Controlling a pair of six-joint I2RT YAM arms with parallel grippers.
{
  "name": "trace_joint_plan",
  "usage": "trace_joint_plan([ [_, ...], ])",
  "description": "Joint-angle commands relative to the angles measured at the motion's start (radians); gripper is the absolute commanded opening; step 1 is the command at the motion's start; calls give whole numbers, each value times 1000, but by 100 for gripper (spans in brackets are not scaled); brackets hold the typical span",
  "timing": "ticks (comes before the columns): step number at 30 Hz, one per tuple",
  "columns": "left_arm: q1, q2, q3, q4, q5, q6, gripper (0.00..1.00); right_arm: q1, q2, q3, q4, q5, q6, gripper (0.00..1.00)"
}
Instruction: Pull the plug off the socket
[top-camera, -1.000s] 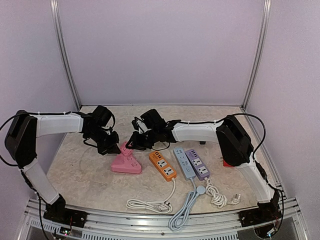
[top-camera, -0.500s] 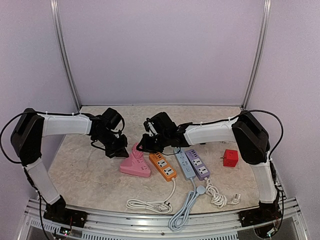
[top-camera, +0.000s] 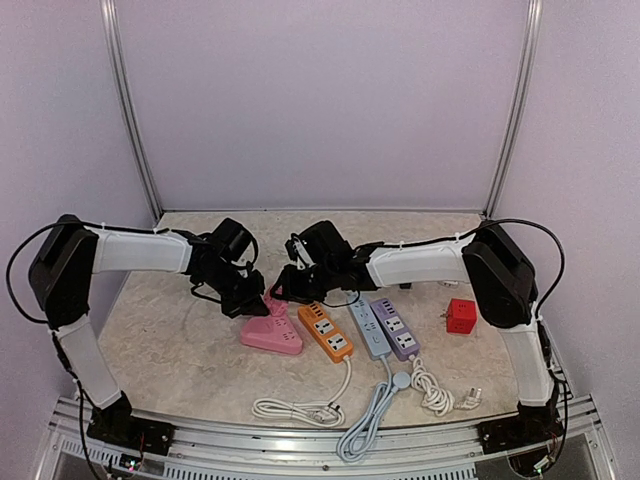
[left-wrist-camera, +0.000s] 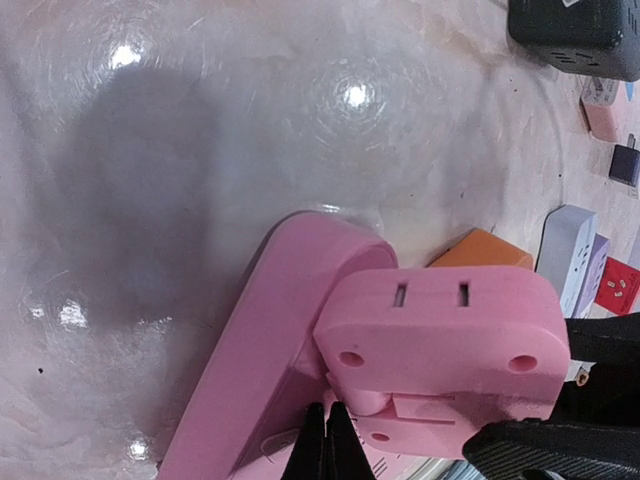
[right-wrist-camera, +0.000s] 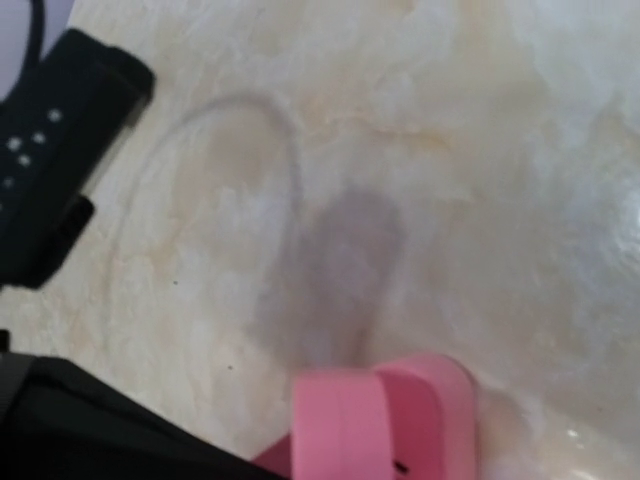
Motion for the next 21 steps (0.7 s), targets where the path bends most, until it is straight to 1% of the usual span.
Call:
trace_joint_plan([
  [1, 6, 3, -63, -5, -16, -16, 0, 7, 48, 50, -33, -55, -9, 27],
  [13, 24, -22, -112, 13, -8, -18, 0, 7, 82, 73, -84, -55, -14, 26],
  [21, 24, 8, -129, 21, -12, -28, 0, 7, 58, 85, -53, -45, -8, 4],
])
